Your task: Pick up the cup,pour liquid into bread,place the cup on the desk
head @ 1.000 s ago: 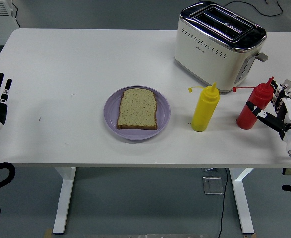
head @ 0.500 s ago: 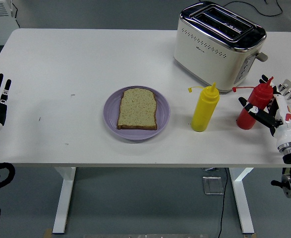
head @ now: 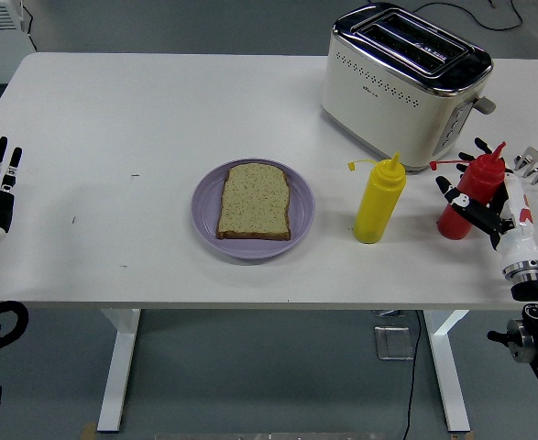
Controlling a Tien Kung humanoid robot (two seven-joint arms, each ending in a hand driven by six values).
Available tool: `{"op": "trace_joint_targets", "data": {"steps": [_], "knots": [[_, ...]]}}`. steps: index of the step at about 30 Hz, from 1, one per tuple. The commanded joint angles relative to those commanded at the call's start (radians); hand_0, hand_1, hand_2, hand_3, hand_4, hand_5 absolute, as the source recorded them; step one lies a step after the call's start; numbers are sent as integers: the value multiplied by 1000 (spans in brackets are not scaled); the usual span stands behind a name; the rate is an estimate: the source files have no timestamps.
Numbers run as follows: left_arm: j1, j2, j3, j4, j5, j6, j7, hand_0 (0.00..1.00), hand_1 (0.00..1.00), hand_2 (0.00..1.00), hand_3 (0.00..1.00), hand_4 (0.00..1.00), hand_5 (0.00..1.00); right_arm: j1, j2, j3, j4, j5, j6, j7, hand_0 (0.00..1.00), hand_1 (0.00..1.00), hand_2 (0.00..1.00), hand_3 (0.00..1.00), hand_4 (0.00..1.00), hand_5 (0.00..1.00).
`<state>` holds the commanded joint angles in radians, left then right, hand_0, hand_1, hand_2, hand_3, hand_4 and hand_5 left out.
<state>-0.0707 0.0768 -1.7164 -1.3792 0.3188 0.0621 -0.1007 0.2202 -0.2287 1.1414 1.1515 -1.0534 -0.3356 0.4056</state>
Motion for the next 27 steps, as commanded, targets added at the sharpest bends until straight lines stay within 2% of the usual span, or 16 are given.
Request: {"op": "trace_joint_targets", "data": {"steps": [5, 6, 11, 12, 18, 19, 24, 25, 27], "knots": [[2, 0, 1, 1, 0, 0, 0, 795, 790, 818, 726, 518, 998, 10, 5, -21, -10, 28, -20, 12, 592, 608, 597, 742, 773, 140], [2, 0, 2, 1, 0, 0, 0, 794, 790, 818, 726, 517, 998, 12, 6, -24, -11, 32, -23, 14, 494, 528, 519, 627, 737, 122], [3, 0, 4, 1, 0, 0, 0, 794, 790, 818, 726, 517, 998, 18, 7, -35, -16, 71, -37, 26, 494, 528, 519, 627, 737, 122], [4, 0, 4, 1, -1, 0, -1, 796, 790, 818, 726, 518, 998, 19, 6, -36, -16, 88, -40, 34, 361, 389, 441, 487, 677, 83], [4, 1, 4, 1, -2, 0, -2, 795, 790, 818, 726, 518, 998, 22, 7, -34, -14, 137, -52, 54, 361, 389, 441, 487, 677, 83], [4, 1, 4, 1, -3, 0, -2, 795, 790, 818, 726, 518, 998, 22, 8, -33, -14, 143, -52, 55, 289, 321, 404, 442, 654, 64], [1, 1, 0, 2, -5, -1, -5, 795, 790, 818, 726, 518, 998, 24, 8, -33, -16, 145, -40, 41, 289, 321, 404, 442, 654, 64], [1, 1, -1, 2, -6, -1, -5, 795, 790, 818, 726, 519, 998, 25, 8, -33, -17, 144, -41, 39, 201, 240, 351, 394, 636, 42], [1, 1, -3, 2, -6, -1, -5, 795, 790, 818, 726, 519, 998, 25, 9, -33, -18, 143, -43, 40, 201, 240, 351, 394, 636, 42]]}}
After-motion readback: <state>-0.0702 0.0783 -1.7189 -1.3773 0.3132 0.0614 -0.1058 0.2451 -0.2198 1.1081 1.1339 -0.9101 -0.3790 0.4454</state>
